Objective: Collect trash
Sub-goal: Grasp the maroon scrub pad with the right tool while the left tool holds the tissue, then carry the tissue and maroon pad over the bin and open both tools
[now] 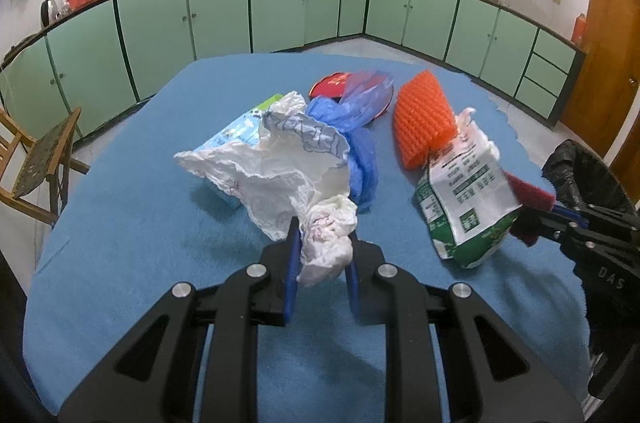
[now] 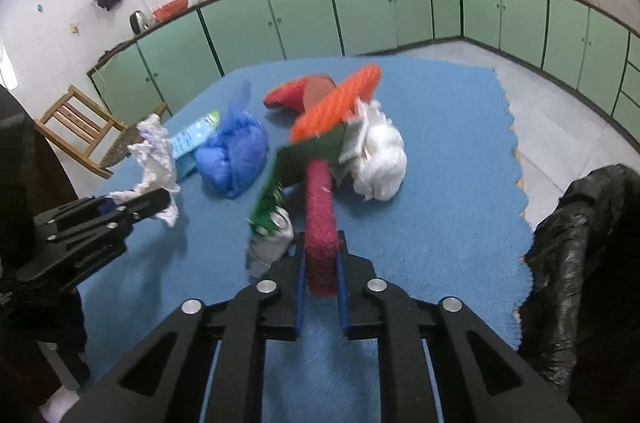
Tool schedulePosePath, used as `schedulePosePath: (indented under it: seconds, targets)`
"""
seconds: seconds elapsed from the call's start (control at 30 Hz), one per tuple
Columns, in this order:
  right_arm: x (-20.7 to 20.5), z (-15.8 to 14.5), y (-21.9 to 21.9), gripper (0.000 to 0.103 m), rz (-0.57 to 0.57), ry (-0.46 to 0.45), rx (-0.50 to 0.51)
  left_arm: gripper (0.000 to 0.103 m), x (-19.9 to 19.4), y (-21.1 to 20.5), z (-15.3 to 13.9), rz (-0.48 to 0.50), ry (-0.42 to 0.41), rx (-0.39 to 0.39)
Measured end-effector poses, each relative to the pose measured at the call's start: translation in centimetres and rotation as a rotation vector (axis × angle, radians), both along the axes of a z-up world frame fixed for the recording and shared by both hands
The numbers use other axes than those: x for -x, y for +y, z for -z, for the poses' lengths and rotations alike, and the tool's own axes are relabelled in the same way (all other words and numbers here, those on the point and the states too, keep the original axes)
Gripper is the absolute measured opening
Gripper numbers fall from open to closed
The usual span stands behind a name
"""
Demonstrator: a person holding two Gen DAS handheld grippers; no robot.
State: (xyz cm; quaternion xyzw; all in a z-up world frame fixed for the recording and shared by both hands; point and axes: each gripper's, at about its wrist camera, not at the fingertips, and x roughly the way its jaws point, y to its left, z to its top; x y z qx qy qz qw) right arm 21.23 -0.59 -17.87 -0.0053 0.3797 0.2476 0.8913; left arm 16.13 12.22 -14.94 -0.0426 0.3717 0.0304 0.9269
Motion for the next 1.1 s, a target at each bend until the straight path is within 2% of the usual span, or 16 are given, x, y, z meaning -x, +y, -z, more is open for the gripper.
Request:
schedulePosePath:
  seconds: [0.3,0.6,0.77,1.1]
  targets:
    - [3.2,-4.0,-1.9,0.012,0.015,-0.077,-0.040,0.019,1.3,-2.2,-2.5,0.056,-0.051,0.011]
    - [6.0,-7.4,-6.0,0.012,0.111,-0.140,-0.098,0.019,2.8,-6.2,-5.1,0.143,-0.109,0.028]
    - [7.4,-8.5,-8.7,0.012,0.173,-0.170,-0.099,0.019,3.3,-9.0,-6.4,0.197,-0.143,0.039]
    - [9.5,-9.6,-14.7,0.012,0.318,-0.200,-0.064,0.019,2.4,-15.7,-7.1,0.343,-0.165,0.068]
